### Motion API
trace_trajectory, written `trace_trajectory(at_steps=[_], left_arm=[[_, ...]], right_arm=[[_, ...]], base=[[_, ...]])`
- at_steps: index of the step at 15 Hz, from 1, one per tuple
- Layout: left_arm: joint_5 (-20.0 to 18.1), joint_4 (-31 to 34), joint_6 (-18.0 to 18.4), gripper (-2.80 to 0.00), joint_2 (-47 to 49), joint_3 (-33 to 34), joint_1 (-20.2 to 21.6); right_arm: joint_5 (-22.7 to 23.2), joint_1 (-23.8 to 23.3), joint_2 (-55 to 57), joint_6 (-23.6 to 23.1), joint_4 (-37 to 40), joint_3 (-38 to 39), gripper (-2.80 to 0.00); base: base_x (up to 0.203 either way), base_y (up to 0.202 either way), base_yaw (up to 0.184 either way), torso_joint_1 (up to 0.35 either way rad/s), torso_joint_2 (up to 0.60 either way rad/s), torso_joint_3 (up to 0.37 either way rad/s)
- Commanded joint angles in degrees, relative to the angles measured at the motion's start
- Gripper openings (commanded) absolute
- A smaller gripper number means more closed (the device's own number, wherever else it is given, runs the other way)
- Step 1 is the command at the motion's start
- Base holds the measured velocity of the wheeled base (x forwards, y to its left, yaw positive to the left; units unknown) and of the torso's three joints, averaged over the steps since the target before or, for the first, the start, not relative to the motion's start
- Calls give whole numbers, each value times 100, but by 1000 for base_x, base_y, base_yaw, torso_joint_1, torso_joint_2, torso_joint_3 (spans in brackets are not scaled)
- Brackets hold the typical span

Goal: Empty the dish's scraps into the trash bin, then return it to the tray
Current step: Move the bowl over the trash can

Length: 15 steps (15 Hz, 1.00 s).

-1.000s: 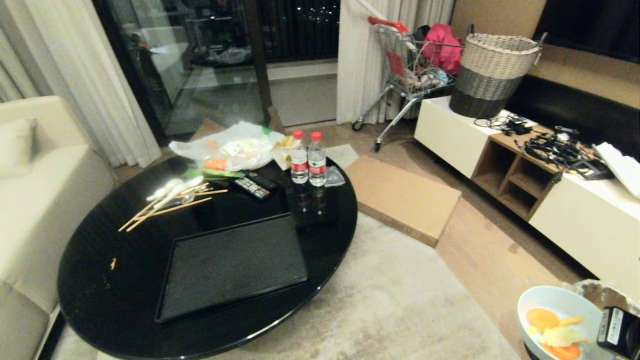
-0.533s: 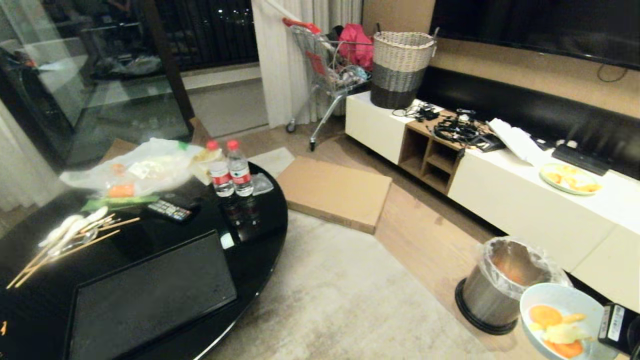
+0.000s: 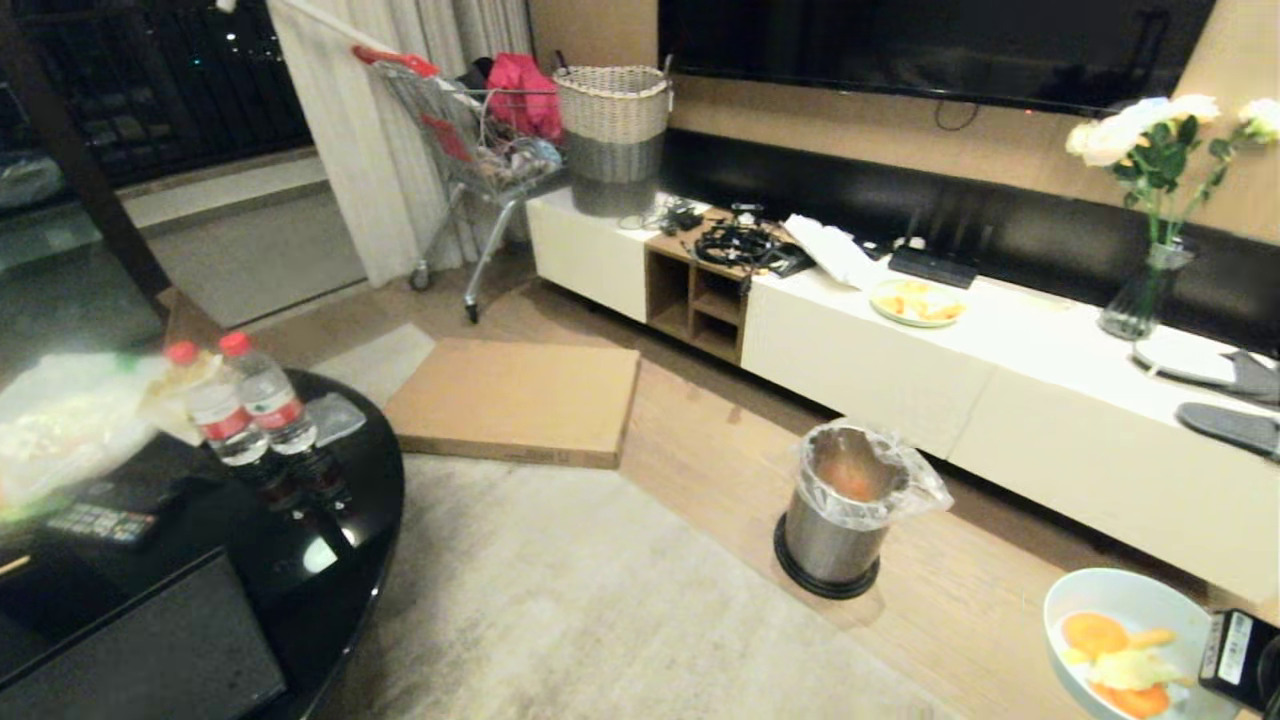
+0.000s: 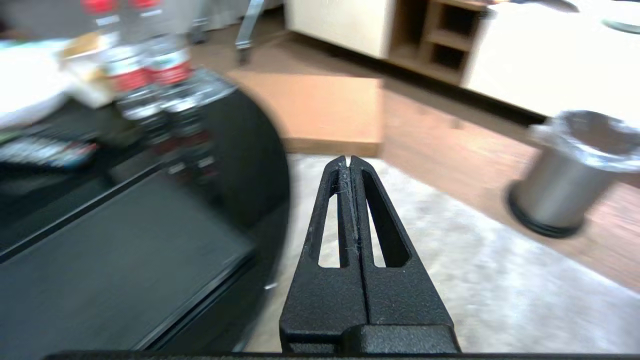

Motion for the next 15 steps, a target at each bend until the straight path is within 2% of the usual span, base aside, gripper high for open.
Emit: trace_trajectory(at_steps=[1, 3, 15], left_arm=[[2, -2, -2, -280, -2, 0, 0], [2, -2, -2, -280, -2, 0, 0], [2, -2, -2, -280, -2, 0, 0]], right_arm=[[-7, 1, 8, 14, -3, -14, -280], [-11, 1, 1, 12, 4, -14, -280], [10, -16, -26, 29, 39, 161, -280]], base=[[3, 3, -128, 2, 2, 6], [3, 4, -78, 4, 2, 3], [0, 0, 0, 0, 0, 0]])
